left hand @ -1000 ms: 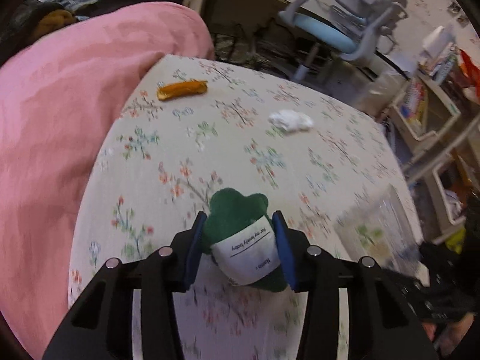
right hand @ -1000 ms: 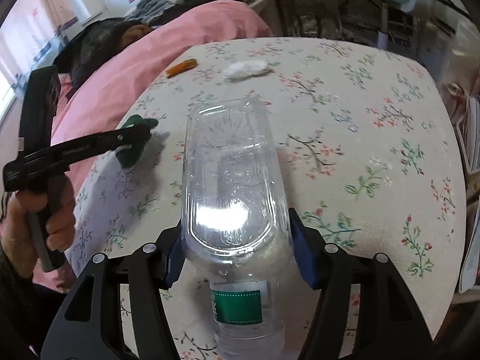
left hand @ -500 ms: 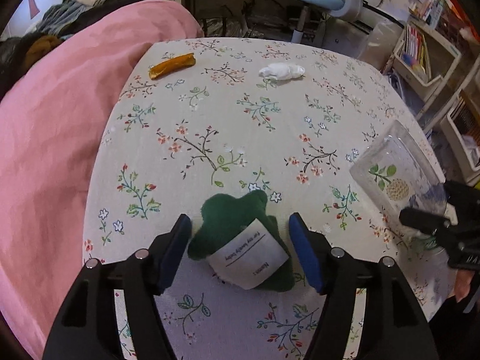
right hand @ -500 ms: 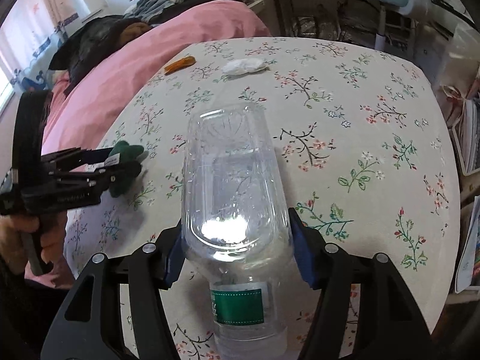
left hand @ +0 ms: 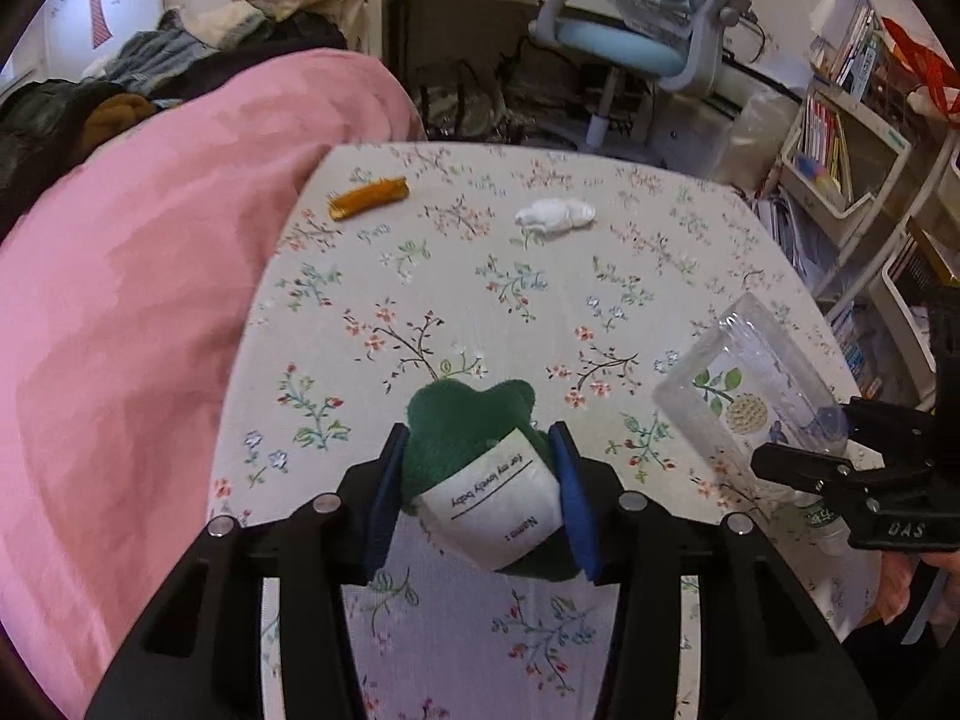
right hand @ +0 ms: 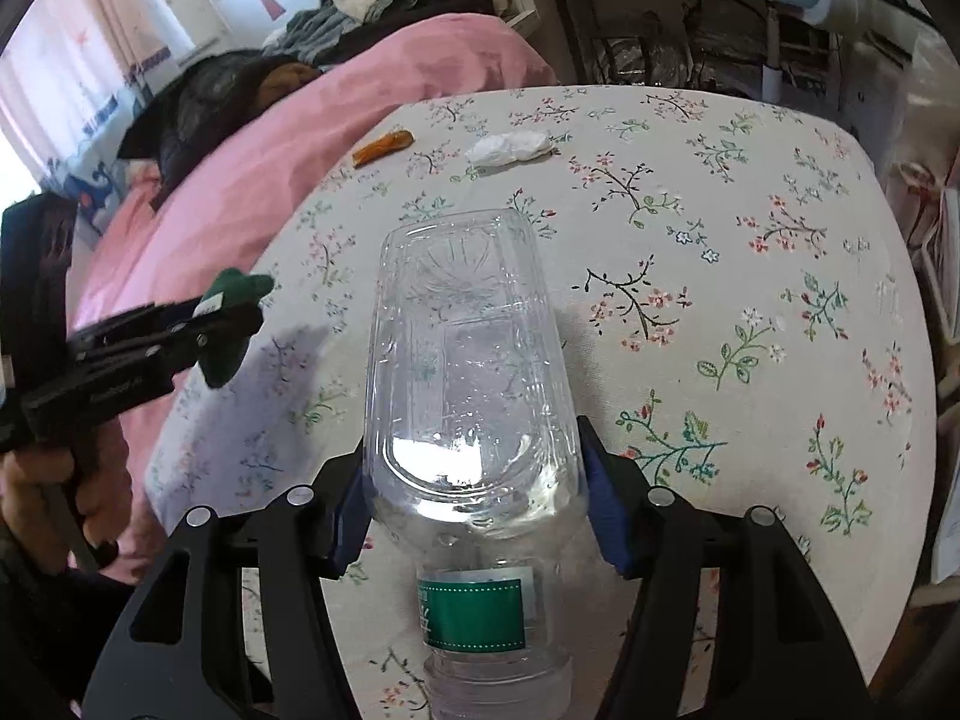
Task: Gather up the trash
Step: 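Lift the bottle with the right tool while the left tool grasps the green cloth item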
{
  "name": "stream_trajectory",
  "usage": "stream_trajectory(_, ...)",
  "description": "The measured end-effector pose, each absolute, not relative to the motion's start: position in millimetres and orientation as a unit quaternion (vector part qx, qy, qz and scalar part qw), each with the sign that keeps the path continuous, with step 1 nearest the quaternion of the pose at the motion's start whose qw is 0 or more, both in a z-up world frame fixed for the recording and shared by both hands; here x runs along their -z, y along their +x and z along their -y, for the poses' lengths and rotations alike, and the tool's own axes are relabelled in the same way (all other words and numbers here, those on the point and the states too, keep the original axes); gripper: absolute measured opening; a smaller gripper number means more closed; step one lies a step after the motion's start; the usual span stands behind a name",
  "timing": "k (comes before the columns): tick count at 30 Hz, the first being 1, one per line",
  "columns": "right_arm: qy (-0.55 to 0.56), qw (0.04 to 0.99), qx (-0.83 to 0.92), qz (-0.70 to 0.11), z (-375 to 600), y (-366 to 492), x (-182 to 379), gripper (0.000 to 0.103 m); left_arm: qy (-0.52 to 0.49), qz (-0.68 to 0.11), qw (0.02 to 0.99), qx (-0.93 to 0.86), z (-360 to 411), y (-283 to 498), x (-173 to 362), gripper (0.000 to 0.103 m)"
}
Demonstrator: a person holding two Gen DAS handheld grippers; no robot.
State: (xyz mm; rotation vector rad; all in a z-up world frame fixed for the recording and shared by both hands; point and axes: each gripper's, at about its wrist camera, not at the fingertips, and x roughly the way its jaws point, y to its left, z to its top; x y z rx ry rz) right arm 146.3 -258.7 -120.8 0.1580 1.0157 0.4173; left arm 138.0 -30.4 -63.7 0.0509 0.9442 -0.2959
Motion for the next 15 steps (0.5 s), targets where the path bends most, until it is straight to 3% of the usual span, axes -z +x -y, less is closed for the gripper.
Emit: stream_trajectory(15,0.138,0.841,-0.223,-0.474,261.8,123.8,113.7,0.058,0.067,-0.409,0.9,0.135,47.0,93.2,48.6,0.046)
